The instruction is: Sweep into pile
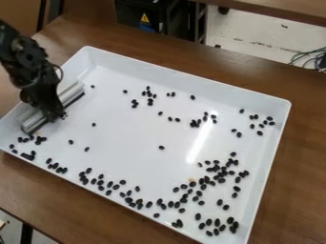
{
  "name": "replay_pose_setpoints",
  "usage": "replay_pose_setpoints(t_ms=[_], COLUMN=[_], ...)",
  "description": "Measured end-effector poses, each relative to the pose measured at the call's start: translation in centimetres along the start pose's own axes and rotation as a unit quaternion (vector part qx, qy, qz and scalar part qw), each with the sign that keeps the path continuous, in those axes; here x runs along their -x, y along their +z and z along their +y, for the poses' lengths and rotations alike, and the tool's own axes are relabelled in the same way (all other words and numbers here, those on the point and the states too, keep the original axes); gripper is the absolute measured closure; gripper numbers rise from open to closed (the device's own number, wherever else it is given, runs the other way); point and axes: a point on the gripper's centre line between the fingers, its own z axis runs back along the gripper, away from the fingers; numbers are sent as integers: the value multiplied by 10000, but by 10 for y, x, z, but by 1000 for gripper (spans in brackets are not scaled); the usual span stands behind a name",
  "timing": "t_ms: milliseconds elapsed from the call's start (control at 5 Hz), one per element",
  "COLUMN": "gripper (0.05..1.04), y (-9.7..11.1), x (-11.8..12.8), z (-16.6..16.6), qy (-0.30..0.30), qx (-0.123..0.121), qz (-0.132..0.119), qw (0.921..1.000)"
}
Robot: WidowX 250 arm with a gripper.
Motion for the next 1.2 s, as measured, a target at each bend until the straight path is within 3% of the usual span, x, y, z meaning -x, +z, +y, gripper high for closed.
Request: replay_pose_setpoints(t_ms=[200, 400, 600, 1200], gripper=[728, 728, 728, 728], y=[0, 6, 8, 26], x=[19, 38, 29, -3], z=[-4, -19, -55, -180], qy=[156, 247, 104, -476], qx=[115, 191, 293, 767], qz=[-53, 104, 111, -453], qw=[9998, 9995, 9995, 9949])
